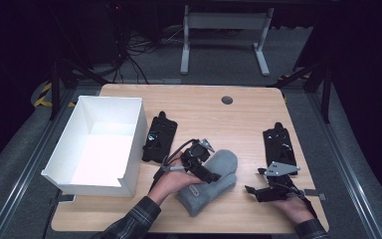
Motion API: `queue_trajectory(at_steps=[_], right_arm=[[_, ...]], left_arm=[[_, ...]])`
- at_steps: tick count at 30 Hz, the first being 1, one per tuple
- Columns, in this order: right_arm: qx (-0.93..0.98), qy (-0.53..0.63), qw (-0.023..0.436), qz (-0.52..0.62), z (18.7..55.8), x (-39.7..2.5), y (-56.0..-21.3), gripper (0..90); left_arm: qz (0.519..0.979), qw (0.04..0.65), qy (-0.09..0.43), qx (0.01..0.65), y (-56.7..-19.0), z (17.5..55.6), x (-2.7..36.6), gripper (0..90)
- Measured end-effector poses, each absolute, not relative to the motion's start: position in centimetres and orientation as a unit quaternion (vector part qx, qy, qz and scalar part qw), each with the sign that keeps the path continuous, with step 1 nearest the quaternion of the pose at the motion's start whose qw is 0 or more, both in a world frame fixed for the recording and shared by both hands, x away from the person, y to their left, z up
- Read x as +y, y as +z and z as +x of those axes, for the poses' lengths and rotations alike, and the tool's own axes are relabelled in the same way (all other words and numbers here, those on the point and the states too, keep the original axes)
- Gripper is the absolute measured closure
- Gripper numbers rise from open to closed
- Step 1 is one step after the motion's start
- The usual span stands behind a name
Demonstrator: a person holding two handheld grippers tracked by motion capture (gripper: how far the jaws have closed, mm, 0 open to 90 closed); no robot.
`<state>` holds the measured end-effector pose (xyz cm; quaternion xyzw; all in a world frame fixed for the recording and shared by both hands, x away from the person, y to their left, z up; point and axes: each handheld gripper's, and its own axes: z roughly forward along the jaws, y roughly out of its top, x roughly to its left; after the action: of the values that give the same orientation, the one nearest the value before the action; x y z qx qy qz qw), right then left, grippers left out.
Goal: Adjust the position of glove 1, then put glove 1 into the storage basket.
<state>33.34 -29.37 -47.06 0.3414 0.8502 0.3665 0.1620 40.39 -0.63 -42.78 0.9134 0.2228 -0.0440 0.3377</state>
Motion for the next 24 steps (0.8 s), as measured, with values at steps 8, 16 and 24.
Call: queue_trajectory(at_steps=[8,16,24], right_arm=[[0.85,0.366,0.162,0.342,33.3,-29.4,-47.0,16.2],[0.851,0.366,0.162,0.342,33.3,-29.4,-47.1,16.0],[0.851,0.366,0.162,0.341,33.4,-29.4,-47.1,15.9]], left_arm=[[0.918,0.316,-0.073,0.228,-44.6,40.7,-1.0,13.5],[0.918,0.318,-0.095,0.217,-45.0,40.7,-1.0,24.9],[0.919,0.315,-0.126,0.201,-45.0,40.8,-1.0,46.9]])
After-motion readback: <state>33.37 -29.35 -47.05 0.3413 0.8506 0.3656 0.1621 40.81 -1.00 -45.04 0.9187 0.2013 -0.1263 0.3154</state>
